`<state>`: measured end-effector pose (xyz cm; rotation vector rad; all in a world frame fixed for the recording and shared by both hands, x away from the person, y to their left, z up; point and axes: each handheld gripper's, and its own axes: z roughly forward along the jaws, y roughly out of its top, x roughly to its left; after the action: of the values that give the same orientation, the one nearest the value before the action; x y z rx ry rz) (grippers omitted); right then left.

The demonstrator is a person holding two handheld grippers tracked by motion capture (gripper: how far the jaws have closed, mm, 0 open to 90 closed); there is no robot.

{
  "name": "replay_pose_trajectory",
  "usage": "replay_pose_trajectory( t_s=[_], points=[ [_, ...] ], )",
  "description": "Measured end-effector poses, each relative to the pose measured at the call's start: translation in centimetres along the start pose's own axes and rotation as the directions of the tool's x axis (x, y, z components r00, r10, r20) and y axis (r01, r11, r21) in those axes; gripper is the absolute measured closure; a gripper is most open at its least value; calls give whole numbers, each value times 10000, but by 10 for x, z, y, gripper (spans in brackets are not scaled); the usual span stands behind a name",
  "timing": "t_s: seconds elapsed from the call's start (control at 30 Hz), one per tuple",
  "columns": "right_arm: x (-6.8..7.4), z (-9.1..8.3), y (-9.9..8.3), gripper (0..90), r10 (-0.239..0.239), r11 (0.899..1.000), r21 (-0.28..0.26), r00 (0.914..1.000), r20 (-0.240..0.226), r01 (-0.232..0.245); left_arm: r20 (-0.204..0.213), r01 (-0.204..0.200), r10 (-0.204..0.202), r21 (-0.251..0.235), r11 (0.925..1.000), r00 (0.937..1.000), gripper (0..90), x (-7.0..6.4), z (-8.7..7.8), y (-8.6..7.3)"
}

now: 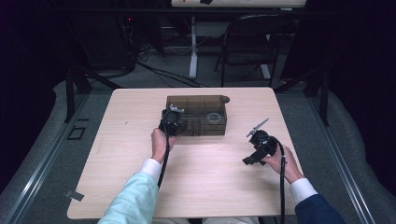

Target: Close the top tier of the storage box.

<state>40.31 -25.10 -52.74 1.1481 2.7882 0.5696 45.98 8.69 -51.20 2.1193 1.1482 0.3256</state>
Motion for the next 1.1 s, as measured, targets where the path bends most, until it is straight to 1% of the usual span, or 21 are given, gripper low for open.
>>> replay_pose_trajectory(
  t_s=[0.07,0.13,0.2,0.27,0.4,0.47,0.57,0.7,0.87,0.97,1.0,1.1],
  points=[
    [0,0,0,152,35,9999,-101,10000,-16,-35,9,32,-32,-7,10000,10000,900,0,0,0],
    [0,-1,0,152,-80,10000,-32,10000,34,80,5,70,-70,-19,10000,10000,900,0,-1,0],
    [0,-1,0,152,-5,10000,-99,10000,-28,4,67,93,-93,14,10000,9999,898,1,-1,-1],
    [0,-1,0,152,-1,10000,-88,10000,-18,1,113,156,-156,0,9999,9998,880,1,-3,-2],
    [0,-2,0,152,-89,10000,-31,10000,28,89,122,110,-111,130,9999,9999,830,1,-7,-7],
    [-1,-2,0,152,-126,9999,7,9999,28,126,118,44,-47,241,9997,9999,775,0,-10,-9],
    [-1,-2,0,152,-131,9999,4,9999,15,131,-42,-22,24,415,9991,10000,624,1,-14,-12],
    [0,-2,0,151,-86,10000,-31,10000,20,86,-325,-1,18,525,9986,9995,461,2,-23,-16],
    [0,-2,0,151,-66,10000,-35,10000,23,66,-420,-74,100,626,9980,9991,356,5,-36,-27],
    [0,-2,0,151,-82,10000,-17,10000,24,82,-388,-161,192,772,9969,9991,292,7,-44,-32],
    [1,-1,0,151,-23,10000,-92,10000,-28,23,-445,-181,219,846,9963,9988,279,8,-47,-33],
    [0,-2,-1,151,-51,10000,-29,10000,19,51,-579,-245,303,977,9949,9979,240,12,-55,-39]
  ],
)
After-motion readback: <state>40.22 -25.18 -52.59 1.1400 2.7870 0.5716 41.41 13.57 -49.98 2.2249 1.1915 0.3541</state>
